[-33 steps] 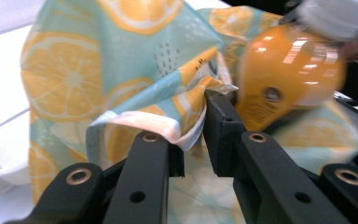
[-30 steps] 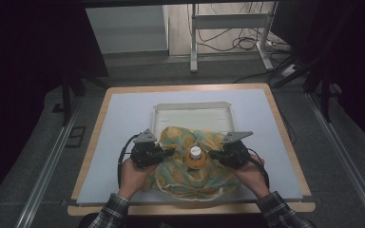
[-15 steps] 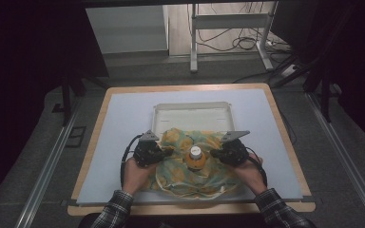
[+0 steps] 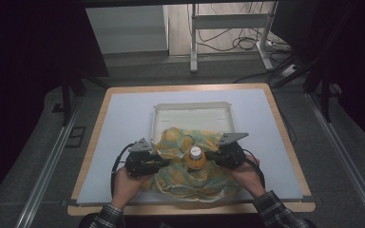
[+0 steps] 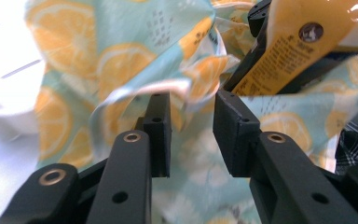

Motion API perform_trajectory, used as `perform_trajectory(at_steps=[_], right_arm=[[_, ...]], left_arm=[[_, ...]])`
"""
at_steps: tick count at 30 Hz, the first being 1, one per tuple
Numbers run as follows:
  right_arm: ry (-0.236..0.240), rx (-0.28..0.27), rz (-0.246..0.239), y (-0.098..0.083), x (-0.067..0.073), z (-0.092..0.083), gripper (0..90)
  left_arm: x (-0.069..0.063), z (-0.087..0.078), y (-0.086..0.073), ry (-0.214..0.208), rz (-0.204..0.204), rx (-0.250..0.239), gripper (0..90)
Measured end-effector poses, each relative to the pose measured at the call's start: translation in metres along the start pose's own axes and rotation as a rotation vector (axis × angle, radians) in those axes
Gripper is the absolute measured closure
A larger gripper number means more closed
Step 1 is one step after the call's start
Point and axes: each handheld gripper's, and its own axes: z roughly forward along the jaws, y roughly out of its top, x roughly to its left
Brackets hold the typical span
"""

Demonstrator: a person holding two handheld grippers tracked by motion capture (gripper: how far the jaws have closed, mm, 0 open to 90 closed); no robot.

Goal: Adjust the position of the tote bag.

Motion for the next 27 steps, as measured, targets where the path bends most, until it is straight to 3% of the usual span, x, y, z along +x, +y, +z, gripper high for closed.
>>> perform_trajectory(at_steps=[7, 11, 15, 19, 21, 27], right_arm=[[0.002, 0.002, 0.009, -0.002, -0.001, -0.001, 87.9], [0.014, -0.006, 0.015, -0.002, 0.000, -0.004, 88.6], [0.020, 0.001, 0.013, -0.004, 0.002, -0.002, 88.6], [0.024, 0.021, 0.003, -0.008, 0.003, 0.000, 88.6], [0.027, 0.036, -0.001, -0.011, 0.004, 0.002, 88.6], [0.035, 0.081, -0.012, -0.019, 0.007, 0.006, 88.6]], left_arm=[[-0.006, -0.020, -0.015, 0.003, -0.005, 0.013, 70.1], [-0.019, -0.022, -0.010, -0.056, 0.007, -0.022, 74.9], [-0.028, -0.004, 0.008, -0.078, 0.046, -0.021, 75.3], [-0.030, 0.021, 0.019, -0.082, 0.060, -0.002, 75.6], [-0.030, 0.033, 0.020, -0.066, 0.074, 0.028, 75.6], [-0.026, 0.056, 0.010, -0.082, 0.081, 0.134, 76.5]])
